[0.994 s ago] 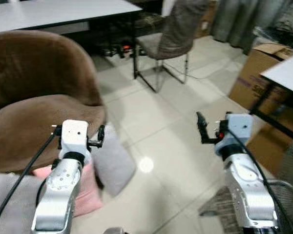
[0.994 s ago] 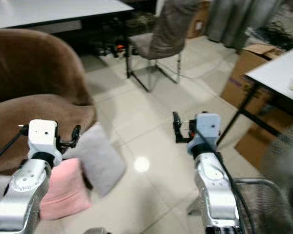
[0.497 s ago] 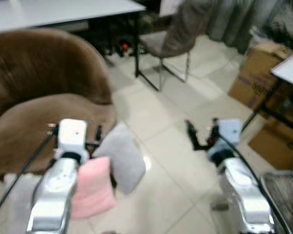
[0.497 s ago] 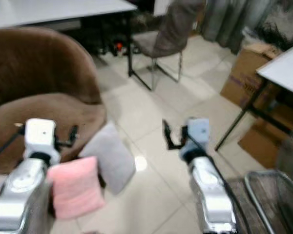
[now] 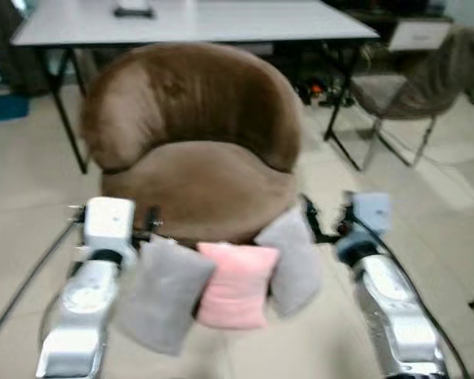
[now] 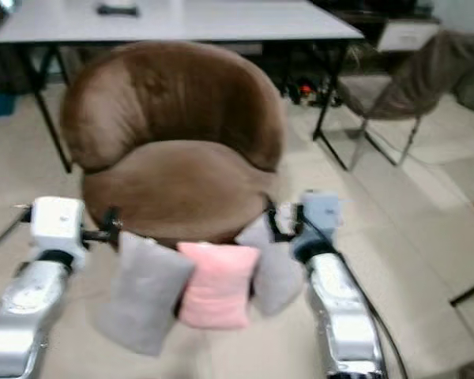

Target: Move the pillow to the sofa from floor

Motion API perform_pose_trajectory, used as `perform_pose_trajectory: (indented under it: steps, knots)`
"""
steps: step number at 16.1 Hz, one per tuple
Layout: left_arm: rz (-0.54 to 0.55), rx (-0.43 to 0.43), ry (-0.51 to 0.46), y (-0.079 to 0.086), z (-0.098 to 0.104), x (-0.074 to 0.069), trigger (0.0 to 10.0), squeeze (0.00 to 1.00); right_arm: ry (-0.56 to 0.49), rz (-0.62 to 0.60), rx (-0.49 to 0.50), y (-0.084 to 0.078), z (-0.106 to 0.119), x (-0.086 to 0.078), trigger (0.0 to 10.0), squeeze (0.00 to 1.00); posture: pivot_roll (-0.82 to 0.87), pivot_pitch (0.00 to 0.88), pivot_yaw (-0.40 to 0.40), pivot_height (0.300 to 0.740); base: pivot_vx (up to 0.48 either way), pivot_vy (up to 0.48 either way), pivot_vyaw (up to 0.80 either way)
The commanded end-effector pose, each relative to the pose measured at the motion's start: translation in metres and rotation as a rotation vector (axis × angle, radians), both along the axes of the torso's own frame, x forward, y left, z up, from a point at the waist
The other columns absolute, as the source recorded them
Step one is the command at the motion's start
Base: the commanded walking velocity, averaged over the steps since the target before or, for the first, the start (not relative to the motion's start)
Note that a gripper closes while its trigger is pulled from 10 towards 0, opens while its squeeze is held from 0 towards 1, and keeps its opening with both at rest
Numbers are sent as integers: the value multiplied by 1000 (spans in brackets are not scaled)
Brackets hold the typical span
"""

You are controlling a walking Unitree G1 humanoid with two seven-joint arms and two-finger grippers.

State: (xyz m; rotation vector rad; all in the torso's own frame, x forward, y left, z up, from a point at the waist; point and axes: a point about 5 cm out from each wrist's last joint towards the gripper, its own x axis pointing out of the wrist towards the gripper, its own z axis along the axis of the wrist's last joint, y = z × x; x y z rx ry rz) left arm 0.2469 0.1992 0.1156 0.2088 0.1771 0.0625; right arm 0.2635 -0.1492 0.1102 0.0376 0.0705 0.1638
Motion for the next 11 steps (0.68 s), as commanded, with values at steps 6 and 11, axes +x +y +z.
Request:
perform_pose_trajectory:
  steps: [6, 11]
  knots:
    - [-41, -5, -6, -10, 2, 4, 10000, 0, 33, -65, 3, -13, -4, -2, 10000, 0, 14, 0, -17, 740, 0, 381, -267]
    - [-74, 7, -1, -13, 2, 7, 10000, 0, 49, -107, 0, -19, -5, -7, 10000, 0, -6, 0, 14, 740, 0, 379, -800]
